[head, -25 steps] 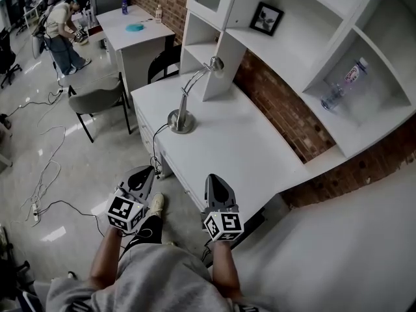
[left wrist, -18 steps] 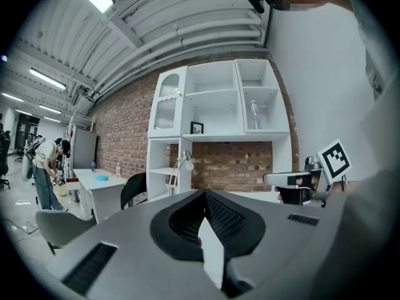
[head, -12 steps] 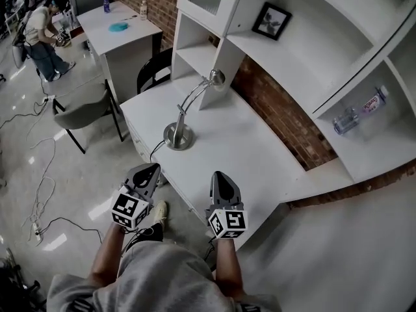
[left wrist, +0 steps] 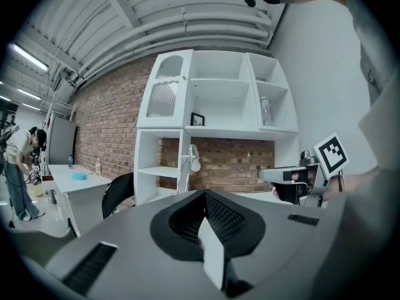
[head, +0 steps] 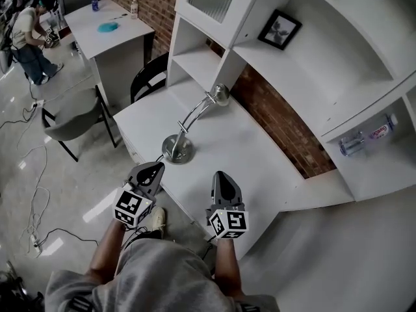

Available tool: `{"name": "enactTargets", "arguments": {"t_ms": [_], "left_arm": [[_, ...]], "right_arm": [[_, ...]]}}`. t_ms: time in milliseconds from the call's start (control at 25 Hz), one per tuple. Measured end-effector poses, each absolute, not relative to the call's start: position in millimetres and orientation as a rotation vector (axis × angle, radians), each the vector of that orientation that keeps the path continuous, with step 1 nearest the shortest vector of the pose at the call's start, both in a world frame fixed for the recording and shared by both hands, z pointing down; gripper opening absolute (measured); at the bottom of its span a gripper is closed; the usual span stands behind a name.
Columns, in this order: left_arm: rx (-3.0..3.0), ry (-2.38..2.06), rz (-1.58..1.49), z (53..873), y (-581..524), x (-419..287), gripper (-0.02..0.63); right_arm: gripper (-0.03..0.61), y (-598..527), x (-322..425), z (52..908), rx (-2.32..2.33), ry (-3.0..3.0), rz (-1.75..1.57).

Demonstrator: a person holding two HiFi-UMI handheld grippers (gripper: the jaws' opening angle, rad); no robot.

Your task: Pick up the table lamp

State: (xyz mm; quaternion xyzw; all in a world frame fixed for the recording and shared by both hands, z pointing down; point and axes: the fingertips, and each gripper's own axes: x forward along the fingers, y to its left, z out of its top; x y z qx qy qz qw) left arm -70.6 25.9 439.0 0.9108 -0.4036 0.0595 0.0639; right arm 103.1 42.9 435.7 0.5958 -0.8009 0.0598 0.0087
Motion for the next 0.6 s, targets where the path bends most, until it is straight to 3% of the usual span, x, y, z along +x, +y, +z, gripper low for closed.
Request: {"name": "enactTargets", "arguments": {"t_ms": [600], "left_arm": [[2.81,-1.065,0.187,457,-38,-66,0.003]], "right_arm": [[0.023,-4,96,451,1.925,-2.41,0.216]]}}
